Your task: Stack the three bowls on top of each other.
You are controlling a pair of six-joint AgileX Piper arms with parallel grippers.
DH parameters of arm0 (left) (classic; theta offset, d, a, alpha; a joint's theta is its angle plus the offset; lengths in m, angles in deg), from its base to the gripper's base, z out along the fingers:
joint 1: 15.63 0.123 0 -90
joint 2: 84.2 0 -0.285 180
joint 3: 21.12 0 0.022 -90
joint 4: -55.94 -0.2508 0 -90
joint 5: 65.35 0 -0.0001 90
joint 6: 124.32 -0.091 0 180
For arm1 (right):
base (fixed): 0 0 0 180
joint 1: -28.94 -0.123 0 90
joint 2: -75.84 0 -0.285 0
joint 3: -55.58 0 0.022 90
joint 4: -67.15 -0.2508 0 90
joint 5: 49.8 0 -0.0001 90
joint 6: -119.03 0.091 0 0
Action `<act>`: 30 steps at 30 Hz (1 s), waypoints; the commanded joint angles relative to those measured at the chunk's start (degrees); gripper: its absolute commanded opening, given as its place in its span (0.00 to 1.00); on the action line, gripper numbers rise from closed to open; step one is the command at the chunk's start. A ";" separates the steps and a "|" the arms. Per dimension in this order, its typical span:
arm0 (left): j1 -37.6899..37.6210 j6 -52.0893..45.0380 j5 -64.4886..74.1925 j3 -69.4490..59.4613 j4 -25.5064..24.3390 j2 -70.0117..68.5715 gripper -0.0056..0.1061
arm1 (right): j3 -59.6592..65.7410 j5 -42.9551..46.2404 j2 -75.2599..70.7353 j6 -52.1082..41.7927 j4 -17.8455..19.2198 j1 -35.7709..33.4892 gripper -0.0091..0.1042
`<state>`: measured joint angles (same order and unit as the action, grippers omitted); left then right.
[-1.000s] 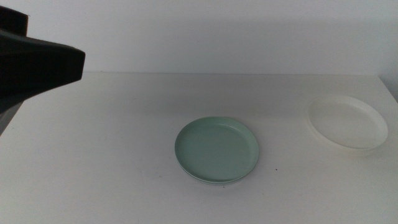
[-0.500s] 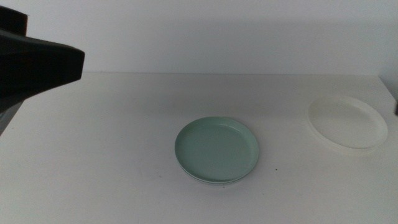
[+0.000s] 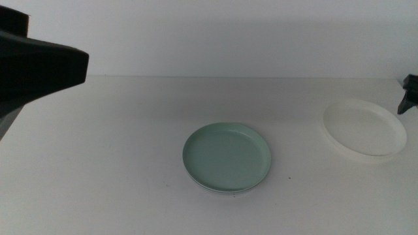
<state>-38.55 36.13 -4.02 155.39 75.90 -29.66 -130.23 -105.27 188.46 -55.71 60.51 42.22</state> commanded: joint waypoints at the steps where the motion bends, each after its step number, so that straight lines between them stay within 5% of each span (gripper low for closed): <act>1: 0.05 0.06 -0.71 0.07 0.03 -0.12 0.89 | -2.45 0.19 4.16 -2.70 -1.94 2.09 0.70; 7: 0.05 0.06 -0.71 0.07 0.03 -0.12 0.89 | -4.80 2.29 12.81 -3.75 -2.08 3.47 0.66; 15: 0.05 0.06 -0.71 0.07 0.03 -0.12 0.89 | -5.70 8.25 18.96 -3.20 -2.93 3.55 0.47; 18: 0.05 0.06 -0.71 0.07 0.03 -0.12 0.89 | -5.83 9.48 19.41 -4.32 -3.10 3.55 0.08; 25: 0.05 0.06 -0.71 0.07 0.03 -0.26 0.89 | 2.06 12.42 9.05 -6.66 -4.64 4.11 0.07; 30: 0.05 0.06 -0.71 0.07 -0.09 -0.25 0.89 | 8.88 14.67 -4.16 -7.72 -10.25 -0.54 0.07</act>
<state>-38.55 36.13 -4.02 155.39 75.80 -29.66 -122.49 -91.50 188.06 -62.26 52.71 43.63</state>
